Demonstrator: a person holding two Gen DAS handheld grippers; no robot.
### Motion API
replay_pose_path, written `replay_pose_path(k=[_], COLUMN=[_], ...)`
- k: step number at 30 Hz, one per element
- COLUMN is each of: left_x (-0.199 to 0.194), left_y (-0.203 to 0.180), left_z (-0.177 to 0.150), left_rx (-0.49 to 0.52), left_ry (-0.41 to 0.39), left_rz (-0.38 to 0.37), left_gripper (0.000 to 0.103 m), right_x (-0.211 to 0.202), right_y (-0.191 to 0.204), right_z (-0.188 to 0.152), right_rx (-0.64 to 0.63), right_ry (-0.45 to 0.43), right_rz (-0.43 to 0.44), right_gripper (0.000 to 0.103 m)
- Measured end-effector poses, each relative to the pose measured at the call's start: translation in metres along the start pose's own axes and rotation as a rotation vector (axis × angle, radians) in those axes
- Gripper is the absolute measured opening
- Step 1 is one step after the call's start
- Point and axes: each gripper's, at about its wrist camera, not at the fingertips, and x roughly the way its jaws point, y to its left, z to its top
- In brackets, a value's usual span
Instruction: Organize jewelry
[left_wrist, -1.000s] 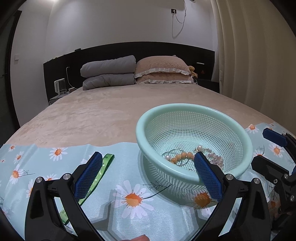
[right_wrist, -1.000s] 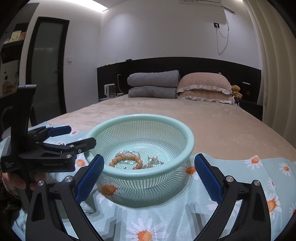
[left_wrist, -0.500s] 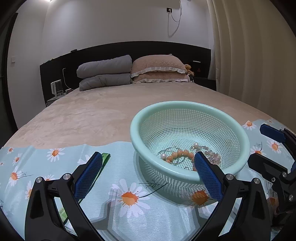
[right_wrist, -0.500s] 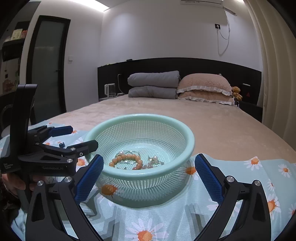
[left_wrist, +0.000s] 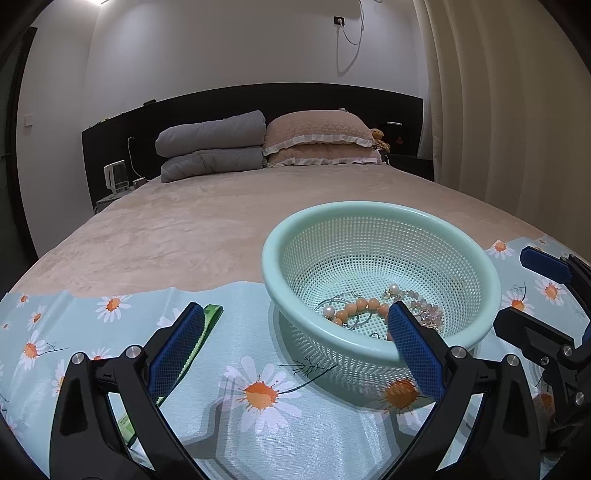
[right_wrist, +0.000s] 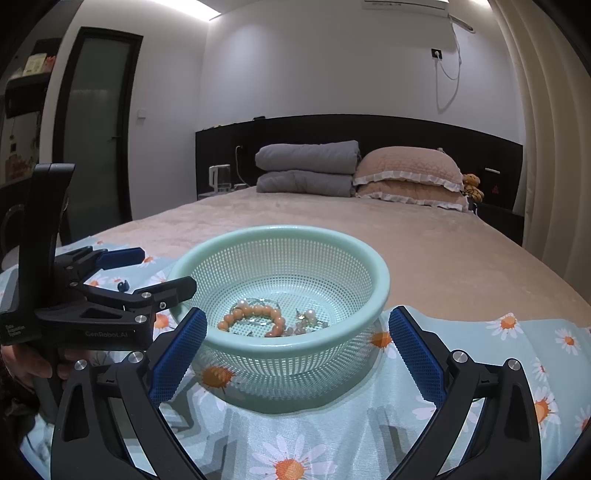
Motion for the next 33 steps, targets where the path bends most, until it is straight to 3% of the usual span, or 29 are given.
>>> replay_pose_path(k=[33], left_x=[0.0007], left_y=[-0.0024], left_z=[-0.0034], left_rx=[0.003], left_ry=[0.000], left_rz=[0.007], left_gripper=[0.097], right_x=[0.0010], right_y=[0.0033], right_z=[0.0028], right_rx=[-0.010], right_ry=[0.009], right_rz=[-0.002], right_gripper=[0.095])
